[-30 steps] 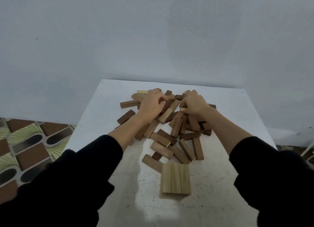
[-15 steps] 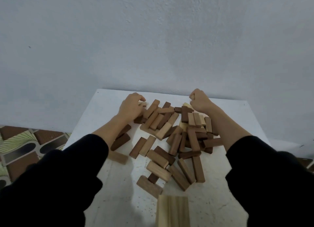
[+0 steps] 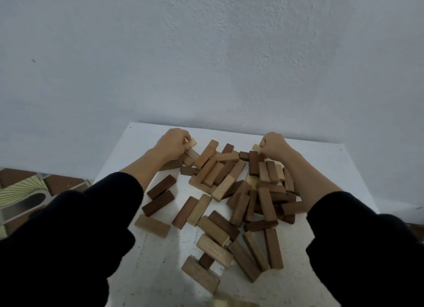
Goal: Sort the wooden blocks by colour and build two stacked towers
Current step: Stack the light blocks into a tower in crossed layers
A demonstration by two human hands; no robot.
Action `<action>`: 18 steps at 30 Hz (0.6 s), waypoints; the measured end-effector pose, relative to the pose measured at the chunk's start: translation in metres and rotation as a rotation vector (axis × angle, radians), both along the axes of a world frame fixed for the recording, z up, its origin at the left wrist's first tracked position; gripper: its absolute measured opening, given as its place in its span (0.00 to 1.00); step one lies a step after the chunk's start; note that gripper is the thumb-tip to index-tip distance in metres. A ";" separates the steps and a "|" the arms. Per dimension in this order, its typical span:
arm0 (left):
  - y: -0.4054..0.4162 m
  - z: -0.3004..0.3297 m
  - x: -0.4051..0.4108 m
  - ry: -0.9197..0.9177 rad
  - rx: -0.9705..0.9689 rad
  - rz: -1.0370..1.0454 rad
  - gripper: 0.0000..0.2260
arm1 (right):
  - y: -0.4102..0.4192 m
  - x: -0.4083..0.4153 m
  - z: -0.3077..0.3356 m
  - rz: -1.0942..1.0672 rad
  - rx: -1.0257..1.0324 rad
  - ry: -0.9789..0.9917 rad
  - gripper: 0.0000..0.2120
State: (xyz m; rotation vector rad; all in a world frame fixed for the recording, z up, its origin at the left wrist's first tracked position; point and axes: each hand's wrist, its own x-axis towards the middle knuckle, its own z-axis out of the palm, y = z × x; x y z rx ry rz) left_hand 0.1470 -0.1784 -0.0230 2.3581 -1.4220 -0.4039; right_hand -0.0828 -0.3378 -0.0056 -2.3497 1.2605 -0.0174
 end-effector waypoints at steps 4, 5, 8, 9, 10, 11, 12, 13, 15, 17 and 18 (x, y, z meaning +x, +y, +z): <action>-0.004 0.004 -0.004 0.045 0.020 -0.034 0.11 | 0.002 0.000 0.000 -0.017 -0.092 -0.050 0.22; -0.005 0.004 -0.005 0.047 0.013 -0.049 0.11 | 0.002 0.002 0.002 -0.035 -0.117 -0.076 0.22; -0.002 0.005 -0.008 0.059 -0.016 -0.073 0.08 | 0.010 0.006 0.016 -0.087 -0.051 -0.224 0.21; -0.001 0.006 -0.010 0.090 -0.060 -0.066 0.07 | 0.012 0.007 0.022 -0.124 0.037 -0.317 0.20; 0.001 0.011 -0.014 0.150 -0.124 -0.035 0.06 | 0.016 0.008 0.031 -0.149 0.137 -0.406 0.17; 0.002 0.015 -0.019 0.233 -0.208 0.009 0.05 | 0.020 0.008 0.038 -0.159 0.228 -0.472 0.12; 0.004 0.021 -0.025 0.333 -0.292 0.054 0.04 | 0.026 0.010 0.045 -0.160 0.300 -0.509 0.06; 0.005 0.030 -0.032 0.434 -0.370 0.079 0.05 | 0.033 0.011 0.054 -0.153 0.356 -0.544 0.02; 0.008 0.045 -0.047 0.648 -0.464 0.070 0.09 | 0.048 0.016 0.065 -0.148 0.457 -0.615 0.05; 0.014 0.061 -0.062 0.845 -0.523 0.050 0.11 | 0.066 0.019 0.074 -0.133 0.515 -0.676 0.05; 0.016 0.067 -0.068 0.929 -0.554 0.050 0.11 | 0.074 0.020 0.078 -0.123 0.539 -0.699 0.05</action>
